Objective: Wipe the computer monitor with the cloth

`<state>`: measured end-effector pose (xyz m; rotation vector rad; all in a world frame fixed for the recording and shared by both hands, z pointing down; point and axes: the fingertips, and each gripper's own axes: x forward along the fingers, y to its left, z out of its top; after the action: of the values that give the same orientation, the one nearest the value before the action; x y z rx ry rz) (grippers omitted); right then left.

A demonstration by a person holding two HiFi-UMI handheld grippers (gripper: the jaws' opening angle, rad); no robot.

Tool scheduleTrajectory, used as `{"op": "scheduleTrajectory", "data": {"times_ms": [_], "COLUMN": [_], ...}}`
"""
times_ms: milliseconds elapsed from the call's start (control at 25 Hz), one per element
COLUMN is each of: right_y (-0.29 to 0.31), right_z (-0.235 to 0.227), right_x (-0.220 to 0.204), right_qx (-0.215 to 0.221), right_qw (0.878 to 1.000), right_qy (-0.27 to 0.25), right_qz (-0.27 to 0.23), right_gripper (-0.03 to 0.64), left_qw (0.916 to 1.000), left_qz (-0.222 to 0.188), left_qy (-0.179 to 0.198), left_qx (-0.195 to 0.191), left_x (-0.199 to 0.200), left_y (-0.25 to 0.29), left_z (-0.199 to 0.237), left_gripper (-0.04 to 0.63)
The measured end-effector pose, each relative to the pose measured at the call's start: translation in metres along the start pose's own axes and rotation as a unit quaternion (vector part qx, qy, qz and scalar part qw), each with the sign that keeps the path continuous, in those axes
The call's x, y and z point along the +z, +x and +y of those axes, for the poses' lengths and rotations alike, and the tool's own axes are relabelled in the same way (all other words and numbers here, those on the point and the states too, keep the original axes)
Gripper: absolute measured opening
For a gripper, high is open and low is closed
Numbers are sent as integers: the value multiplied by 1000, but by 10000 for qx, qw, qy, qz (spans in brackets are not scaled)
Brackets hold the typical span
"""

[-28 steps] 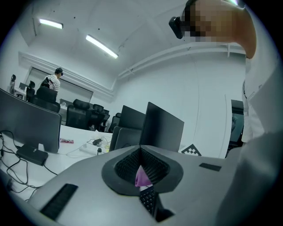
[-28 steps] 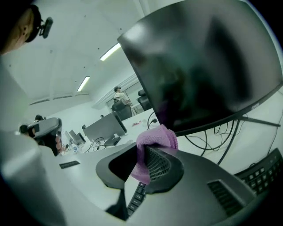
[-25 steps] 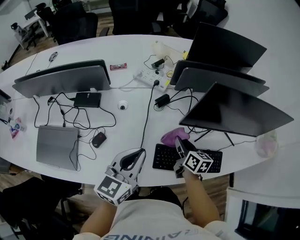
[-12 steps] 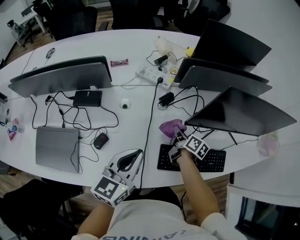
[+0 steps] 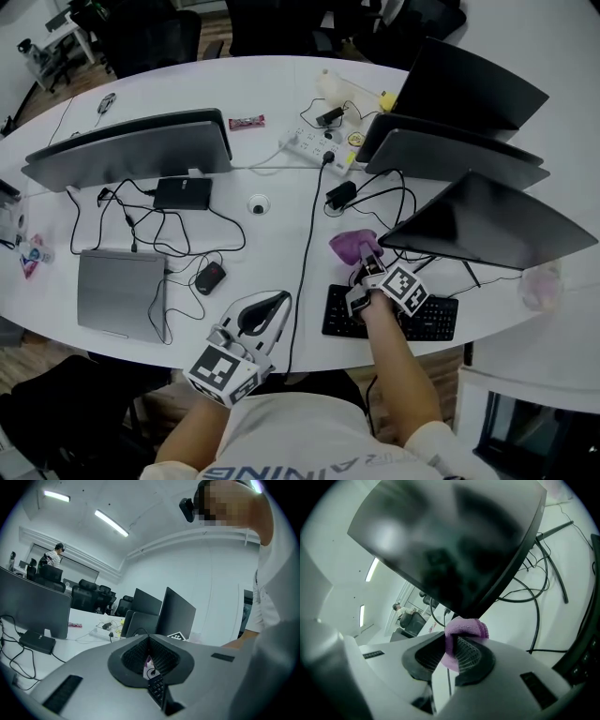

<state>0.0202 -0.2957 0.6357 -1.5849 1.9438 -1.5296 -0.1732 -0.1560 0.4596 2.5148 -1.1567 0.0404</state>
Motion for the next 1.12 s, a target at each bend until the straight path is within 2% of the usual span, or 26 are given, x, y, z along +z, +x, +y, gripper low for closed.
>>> {"op": "scheduleTrajectory", "data": {"times_ms": [160,320,680,1120], "right_y": [-2,-10,-25,-46], "right_z": [10,23,51,97], "right_x": [5,13,34,61], "right_qx": [-72,84,426,829], "right_qw": [9994,9980,9956,9889], "right_qy": [-329,-587,-725,-715], "right_qz": [-90,-199,-406,-1003], "right_gripper": [63,63,63,63], "left_qw": [10000,9999,9995,9991], "left_qz": [-30,-91,-260,-216], "left_qy": [-54,-34,-56,-161], "left_qx": [-4,-78,-191,-312], "left_x": [2,7,20,14], "left_y": [0,0,2,1], "left_z": [-1,-8,-24,-37], "left_gripper": [9,9,9,9]}}
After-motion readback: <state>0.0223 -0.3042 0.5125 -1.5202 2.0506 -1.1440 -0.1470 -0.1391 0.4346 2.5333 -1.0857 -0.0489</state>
